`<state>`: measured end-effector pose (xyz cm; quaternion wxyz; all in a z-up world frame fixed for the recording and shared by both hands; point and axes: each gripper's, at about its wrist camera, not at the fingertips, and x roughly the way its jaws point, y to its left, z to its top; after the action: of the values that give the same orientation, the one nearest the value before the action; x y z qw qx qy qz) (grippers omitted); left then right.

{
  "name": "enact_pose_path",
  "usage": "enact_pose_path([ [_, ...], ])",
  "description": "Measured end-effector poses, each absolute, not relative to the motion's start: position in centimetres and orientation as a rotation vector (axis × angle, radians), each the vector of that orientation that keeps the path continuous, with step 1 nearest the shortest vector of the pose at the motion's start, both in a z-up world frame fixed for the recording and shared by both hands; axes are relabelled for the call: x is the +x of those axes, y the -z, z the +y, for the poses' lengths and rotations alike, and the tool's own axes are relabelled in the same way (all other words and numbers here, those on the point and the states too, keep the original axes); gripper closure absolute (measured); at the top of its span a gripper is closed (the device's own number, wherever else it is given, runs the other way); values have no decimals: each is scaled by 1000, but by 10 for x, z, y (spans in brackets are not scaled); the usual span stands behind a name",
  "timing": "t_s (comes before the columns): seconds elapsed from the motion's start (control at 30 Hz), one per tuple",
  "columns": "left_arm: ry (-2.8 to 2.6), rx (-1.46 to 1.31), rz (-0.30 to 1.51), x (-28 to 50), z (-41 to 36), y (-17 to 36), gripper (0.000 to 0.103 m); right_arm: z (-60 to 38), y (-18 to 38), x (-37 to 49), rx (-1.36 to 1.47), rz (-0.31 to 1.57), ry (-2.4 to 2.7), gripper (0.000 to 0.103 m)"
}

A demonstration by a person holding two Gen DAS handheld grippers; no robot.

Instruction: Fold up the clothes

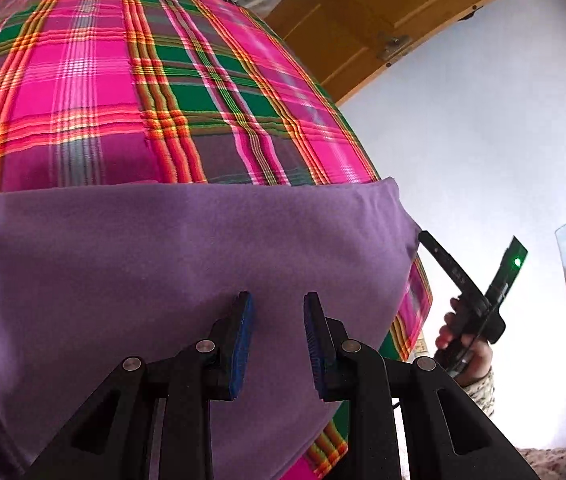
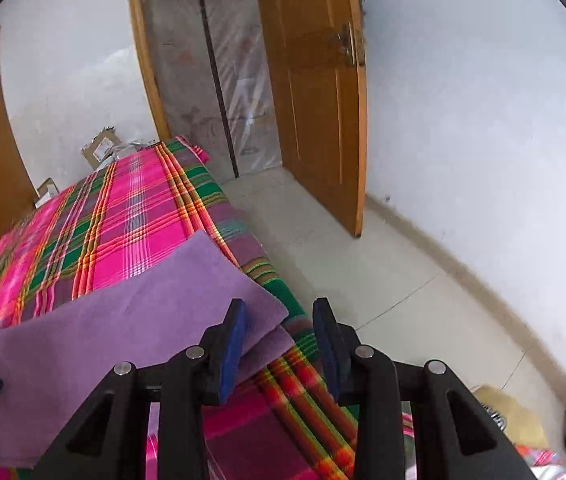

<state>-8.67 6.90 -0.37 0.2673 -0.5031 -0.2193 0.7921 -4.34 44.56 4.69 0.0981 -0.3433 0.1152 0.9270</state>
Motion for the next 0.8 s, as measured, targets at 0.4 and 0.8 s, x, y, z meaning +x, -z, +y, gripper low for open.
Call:
enact_pose_path([
  [0.4, -2140, -1364, -594, -89, 69, 3, 77, 445, -61, -37, -928, 337, -2824, 99],
  [0.8, -2139, -1368, -593, -90, 70, 4, 77, 460, -38, -44, -1060, 426, -2720, 93],
])
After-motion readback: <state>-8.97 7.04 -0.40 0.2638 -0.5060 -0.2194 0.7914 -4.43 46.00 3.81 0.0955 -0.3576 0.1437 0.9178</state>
